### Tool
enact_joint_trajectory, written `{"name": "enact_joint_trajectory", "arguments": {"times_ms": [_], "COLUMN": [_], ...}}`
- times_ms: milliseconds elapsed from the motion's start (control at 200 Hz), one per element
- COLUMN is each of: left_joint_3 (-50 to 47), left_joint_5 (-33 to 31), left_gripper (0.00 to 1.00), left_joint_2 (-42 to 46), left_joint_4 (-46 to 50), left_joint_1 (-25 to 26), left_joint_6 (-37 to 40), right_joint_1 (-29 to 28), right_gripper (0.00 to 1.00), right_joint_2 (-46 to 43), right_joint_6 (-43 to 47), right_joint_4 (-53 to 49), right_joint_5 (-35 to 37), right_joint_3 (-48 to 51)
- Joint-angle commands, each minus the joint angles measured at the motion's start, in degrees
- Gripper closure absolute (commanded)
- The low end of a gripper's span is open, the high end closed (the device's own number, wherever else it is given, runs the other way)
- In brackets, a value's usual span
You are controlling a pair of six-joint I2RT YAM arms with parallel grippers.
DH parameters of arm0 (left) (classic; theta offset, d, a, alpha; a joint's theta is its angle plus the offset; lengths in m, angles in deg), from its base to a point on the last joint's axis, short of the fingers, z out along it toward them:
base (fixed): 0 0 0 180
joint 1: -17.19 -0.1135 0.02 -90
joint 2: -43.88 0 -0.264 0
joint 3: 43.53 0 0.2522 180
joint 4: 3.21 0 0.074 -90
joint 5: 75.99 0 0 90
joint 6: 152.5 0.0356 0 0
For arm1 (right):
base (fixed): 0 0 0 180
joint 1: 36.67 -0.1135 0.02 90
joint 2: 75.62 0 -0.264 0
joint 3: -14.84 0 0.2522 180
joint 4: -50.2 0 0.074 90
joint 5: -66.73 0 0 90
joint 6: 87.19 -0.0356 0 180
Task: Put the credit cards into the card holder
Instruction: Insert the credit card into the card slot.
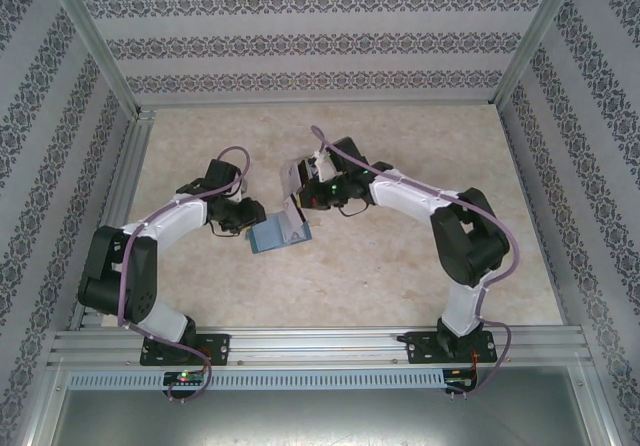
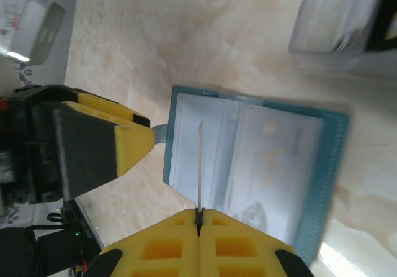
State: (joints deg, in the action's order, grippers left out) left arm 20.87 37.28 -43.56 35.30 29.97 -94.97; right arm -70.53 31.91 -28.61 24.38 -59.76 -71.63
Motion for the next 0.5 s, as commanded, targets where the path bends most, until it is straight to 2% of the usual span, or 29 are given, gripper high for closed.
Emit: {"name": "enact_joint_trajectory", "arguments": {"times_ms": [0, 220, 495], "left_joint_3": [-2.2, -5.3, -5.6], "left_joint_5": [-3.1, -4.7, -3.5], "left_gripper": [0.65, 0.69, 0.75], "left_joint_2": [2.0, -0.4, -3.7], "left_joint_4": [1.8, 0.4, -1.3], "left_joint_1": [-0.8, -1.7, -1.9], "left_joint_6": [1.6, 1.5, 1.5], "right_joint_1": [-1.3, -2.2, -1.3], "right_gripper": [1.0, 1.0, 1.0], "right_joint_2": [3.0, 7.9, 8.8], "right_joint_6": [-5.6, -8.4, -9.0], "right_joint_4": [9.8, 13.4, 12.5], "right_joint_5": [-3.6, -4.0, -2.3], "right_joint_3": [2.1, 1.8, 2.1]}}
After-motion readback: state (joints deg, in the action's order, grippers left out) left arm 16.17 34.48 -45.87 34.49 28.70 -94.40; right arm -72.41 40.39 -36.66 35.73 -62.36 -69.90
